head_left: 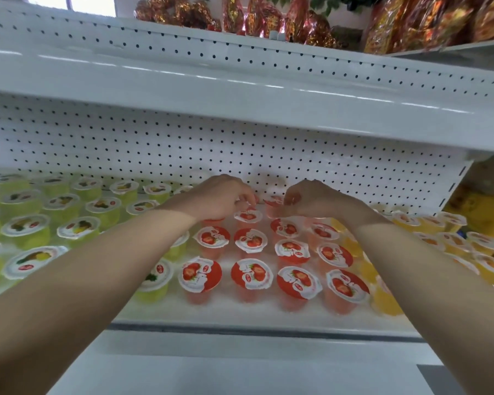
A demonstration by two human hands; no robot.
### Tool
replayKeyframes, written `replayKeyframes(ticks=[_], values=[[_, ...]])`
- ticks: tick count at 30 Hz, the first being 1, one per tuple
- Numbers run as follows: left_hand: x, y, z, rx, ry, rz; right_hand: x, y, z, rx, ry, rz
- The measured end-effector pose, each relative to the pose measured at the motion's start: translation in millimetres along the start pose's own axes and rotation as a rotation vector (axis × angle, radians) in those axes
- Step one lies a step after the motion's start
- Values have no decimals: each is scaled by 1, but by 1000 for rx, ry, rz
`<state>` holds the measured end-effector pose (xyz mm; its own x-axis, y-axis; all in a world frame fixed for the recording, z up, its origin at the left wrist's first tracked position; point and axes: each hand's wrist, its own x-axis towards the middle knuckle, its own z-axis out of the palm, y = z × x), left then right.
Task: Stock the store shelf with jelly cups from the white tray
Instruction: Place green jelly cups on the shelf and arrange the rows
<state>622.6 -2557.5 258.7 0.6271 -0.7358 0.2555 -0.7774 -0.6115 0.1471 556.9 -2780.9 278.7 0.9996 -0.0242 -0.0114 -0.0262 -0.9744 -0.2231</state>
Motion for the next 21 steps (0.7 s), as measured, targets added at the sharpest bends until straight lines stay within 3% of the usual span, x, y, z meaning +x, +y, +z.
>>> replayKeyframes(ticks=[4, 15, 21], values=[[-9, 9, 0, -12, -41, -19, -22, -15, -2, -13, -138, -27], [-22, 13, 6, 5, -63, -73, -11, -21, 12, -54, 51, -30], [-27, 18, 3, 16, -83, -64, -16, -19, 13, -57, 49, -7]])
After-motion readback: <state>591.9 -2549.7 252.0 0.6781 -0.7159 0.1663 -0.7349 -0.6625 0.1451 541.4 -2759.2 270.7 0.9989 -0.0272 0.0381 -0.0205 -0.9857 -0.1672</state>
